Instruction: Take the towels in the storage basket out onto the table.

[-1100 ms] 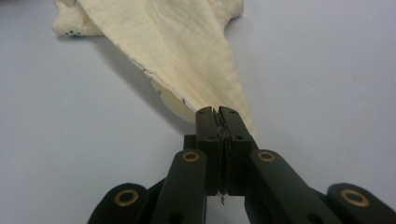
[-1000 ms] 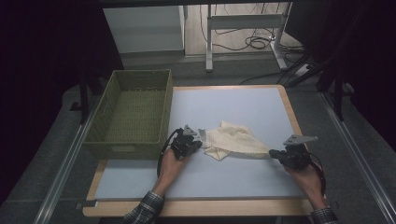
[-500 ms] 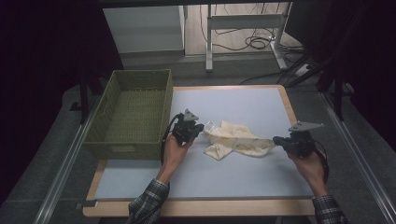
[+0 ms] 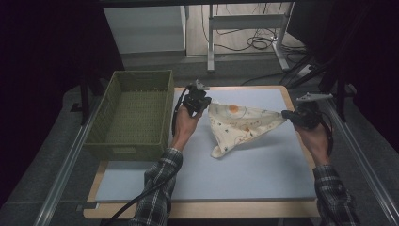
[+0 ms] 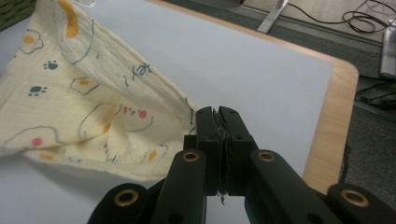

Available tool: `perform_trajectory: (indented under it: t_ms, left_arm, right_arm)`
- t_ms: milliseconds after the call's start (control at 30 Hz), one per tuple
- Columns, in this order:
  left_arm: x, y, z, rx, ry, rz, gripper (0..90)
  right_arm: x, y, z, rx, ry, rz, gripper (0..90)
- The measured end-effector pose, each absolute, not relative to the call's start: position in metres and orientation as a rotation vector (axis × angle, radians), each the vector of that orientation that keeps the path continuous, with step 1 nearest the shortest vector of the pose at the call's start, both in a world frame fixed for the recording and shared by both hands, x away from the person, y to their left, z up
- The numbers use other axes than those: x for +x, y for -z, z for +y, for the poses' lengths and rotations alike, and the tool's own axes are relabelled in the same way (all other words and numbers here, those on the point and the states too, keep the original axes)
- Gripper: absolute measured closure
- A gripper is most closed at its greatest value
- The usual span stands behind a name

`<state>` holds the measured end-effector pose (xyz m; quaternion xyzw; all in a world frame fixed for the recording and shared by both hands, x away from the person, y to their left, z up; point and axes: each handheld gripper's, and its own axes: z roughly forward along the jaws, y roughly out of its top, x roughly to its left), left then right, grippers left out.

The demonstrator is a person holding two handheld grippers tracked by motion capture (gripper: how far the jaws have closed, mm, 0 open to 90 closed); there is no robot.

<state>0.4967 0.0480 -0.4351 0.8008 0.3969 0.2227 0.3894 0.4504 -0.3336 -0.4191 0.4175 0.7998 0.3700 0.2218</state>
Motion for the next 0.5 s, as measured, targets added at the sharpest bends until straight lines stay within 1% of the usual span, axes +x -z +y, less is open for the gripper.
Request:
perform_trajectory:
  t_ms: [33,67,100,133,200,300,367,400,467,500]
  left_arm:
    - [0.506,0.438,0.044,2.051,-0.568,1.027,88.7]
    - [0.506,0.438,0.044,2.051,-0.568,1.027,85.9]
    - [0.511,0.442,0.043,2.057,-0.554,1.045,85.9]
    - [0.519,0.452,0.039,2.082,-0.523,1.082,75.9]
    - [0.519,0.464,0.036,2.107,-0.518,1.095,65.5]
    - [0.51,0.476,0.037,2.121,-0.494,1.079,54.9]
    - [0.506,0.479,0.038,2.12,-0.479,1.077,51.4]
    - [0.496,0.482,0.04,2.119,-0.445,1.07,49.1]
    - [0.483,0.484,0.041,2.115,-0.425,1.042,47.9]
    - [0.483,0.484,0.041,2.115,-0.425,1.042,47.0]
  right_arm:
    - [0.456,0.418,-0.333,1.167,-1.023,2.204,87.7]
    - [0.456,0.418,-0.333,1.167,-1.023,2.204,87.7]
    - [0.466,0.42,-0.334,1.194,-1.02,2.198,87.1]
    - [0.476,0.425,-0.335,1.242,-1.016,2.207,85.4]
    - [0.483,0.433,-0.337,1.285,-1.008,2.205,81.6]
    - [0.479,0.441,-0.339,1.286,-1.043,2.215,76.1]
    - [0.476,0.443,-0.339,1.276,-1.048,2.221,75.5]
    - [0.468,0.446,-0.339,1.261,-1.065,2.239,74.5]
    - [0.458,0.45,-0.337,1.251,-1.103,2.264,74.4]
    - [0.454,0.452,-0.335,1.233,-1.107,2.278,74.4]
